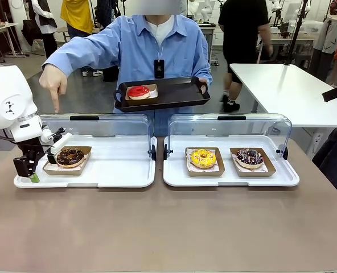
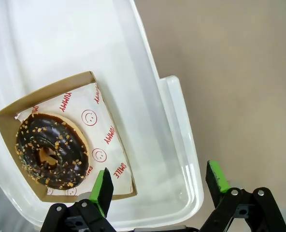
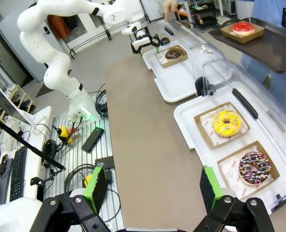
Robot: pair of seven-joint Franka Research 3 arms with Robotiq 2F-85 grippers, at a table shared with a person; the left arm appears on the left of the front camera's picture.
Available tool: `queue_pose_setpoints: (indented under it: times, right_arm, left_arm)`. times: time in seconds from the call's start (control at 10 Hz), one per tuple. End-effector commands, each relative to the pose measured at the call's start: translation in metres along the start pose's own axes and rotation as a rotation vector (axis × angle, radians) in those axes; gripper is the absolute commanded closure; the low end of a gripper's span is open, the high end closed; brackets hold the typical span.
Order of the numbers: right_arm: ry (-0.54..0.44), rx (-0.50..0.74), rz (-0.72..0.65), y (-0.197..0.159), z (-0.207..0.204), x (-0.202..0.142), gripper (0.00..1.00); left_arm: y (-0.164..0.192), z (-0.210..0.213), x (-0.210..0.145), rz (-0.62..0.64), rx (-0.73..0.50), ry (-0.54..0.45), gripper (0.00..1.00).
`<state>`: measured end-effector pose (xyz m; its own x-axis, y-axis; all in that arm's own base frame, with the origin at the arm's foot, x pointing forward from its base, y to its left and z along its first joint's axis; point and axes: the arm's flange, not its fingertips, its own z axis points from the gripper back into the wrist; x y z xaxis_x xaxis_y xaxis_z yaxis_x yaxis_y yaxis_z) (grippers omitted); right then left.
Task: Provide the desired donut to the person.
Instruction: Pick up and lift the Paper togo box containing the Donut pointed at by the person.
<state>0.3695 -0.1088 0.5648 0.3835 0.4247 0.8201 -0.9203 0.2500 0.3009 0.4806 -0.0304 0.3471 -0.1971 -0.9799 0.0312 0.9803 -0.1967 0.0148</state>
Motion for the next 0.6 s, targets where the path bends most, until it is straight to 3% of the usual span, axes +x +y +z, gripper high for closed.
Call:
queue_pose_setpoints:
  times: [0.0, 0.5]
  right_arm:
    - [-0.015, 0.011, 0.013, 0.0001, -0.0012, 0.0004, 0.0]
    - [-0.015, 0.011, 0.013, 0.0001, -0.0012, 0.0004, 0.0]
  left_arm:
    - [0.0072, -0.0063, -0.004, 0.043, 0.024, 0.0, 0.0]
    - [0.0127, -0.0151, -0.0108, 0.085, 0.045, 0.006, 0.0]
